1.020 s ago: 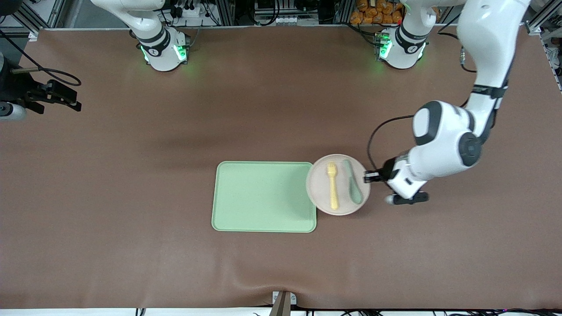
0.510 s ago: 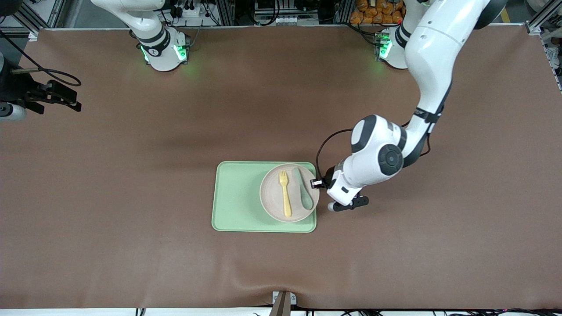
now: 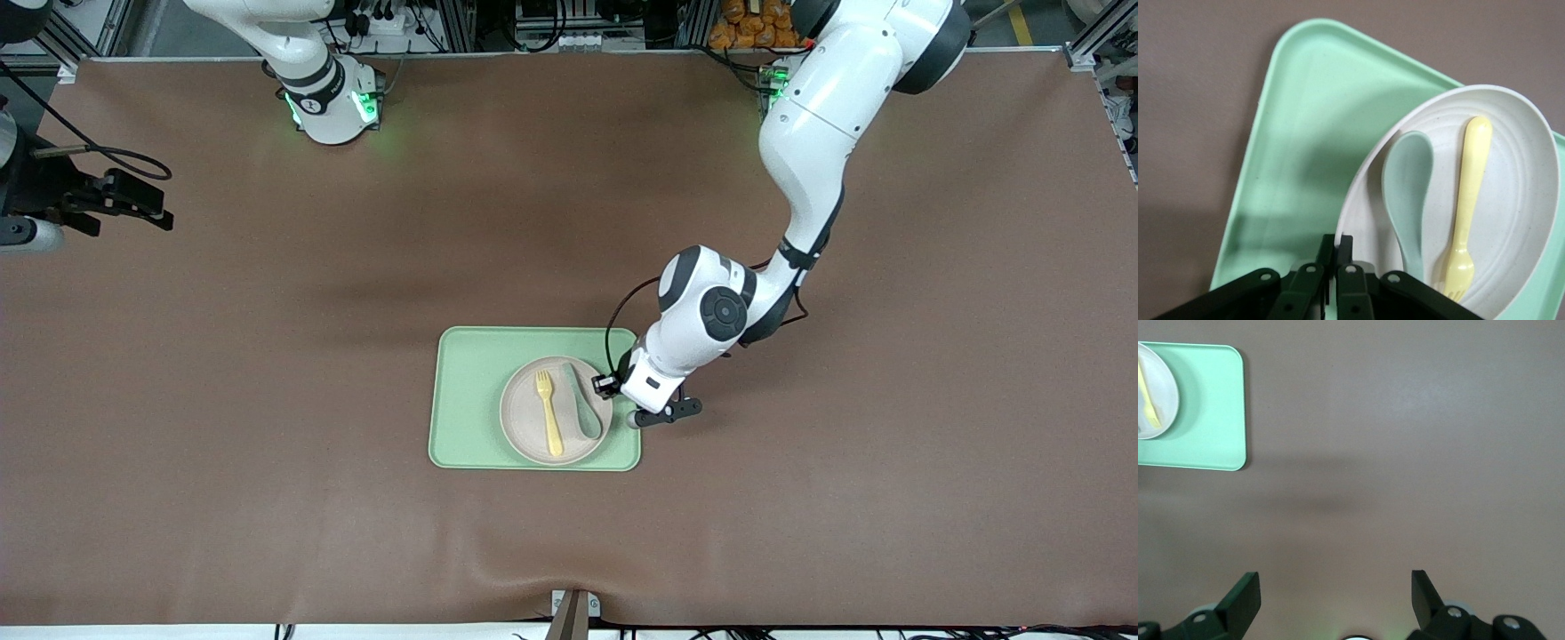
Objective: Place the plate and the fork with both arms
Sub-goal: 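Release the plate with the left gripper while the right gripper reaches the tray, then grasp the yellow fork with the right gripper while the left gripper withdraws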
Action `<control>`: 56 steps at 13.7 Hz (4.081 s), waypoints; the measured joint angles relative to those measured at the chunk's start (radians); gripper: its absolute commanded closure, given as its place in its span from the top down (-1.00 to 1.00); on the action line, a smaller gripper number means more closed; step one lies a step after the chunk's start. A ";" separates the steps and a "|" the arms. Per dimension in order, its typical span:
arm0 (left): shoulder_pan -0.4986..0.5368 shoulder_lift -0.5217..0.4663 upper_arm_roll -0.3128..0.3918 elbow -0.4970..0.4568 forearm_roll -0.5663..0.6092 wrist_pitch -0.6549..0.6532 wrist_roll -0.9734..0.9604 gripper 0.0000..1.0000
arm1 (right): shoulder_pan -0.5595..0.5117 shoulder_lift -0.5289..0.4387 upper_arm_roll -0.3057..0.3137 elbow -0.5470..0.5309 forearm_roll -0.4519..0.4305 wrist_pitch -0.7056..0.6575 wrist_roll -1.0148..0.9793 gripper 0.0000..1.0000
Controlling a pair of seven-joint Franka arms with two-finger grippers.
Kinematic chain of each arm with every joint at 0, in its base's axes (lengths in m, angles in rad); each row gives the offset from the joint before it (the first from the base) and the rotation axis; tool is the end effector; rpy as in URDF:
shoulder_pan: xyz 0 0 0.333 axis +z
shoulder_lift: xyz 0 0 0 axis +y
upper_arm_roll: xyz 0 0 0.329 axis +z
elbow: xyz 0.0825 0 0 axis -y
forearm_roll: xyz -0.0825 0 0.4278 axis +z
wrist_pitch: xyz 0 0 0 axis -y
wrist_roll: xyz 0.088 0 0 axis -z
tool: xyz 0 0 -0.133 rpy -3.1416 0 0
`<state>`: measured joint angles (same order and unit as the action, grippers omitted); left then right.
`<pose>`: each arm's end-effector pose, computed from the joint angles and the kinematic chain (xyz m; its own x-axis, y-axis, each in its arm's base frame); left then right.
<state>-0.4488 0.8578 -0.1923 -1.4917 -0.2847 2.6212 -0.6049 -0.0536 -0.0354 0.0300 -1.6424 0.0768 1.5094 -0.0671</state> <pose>0.6473 -0.4487 0.1480 0.9622 0.2720 -0.0162 0.2555 -0.8801 0.4002 0.5760 -0.0027 0.5911 0.9946 0.0480 -0.0920 0.0405 -0.9958 -0.0820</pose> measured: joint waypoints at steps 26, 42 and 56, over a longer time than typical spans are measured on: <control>0.104 -0.255 0.111 0.052 0.197 -0.203 -0.032 1.00 | 0.526 0.661 0.015 0.319 0.012 0.439 0.489 1.00; 0.352 -0.666 0.115 0.051 0.317 -0.876 0.293 1.00 | 0.633 0.951 -0.015 0.448 -0.045 0.632 0.603 0.32; 0.376 -0.938 0.132 -0.022 0.285 -1.223 0.430 1.00 | 0.640 0.992 -0.015 0.460 -0.046 0.697 0.606 0.01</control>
<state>-0.0724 -0.0807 -0.0602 -1.5139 -0.0001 1.3980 -0.1745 0.5867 0.9561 0.0149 -1.1828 0.0311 2.2068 0.5385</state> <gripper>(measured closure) 0.000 0.467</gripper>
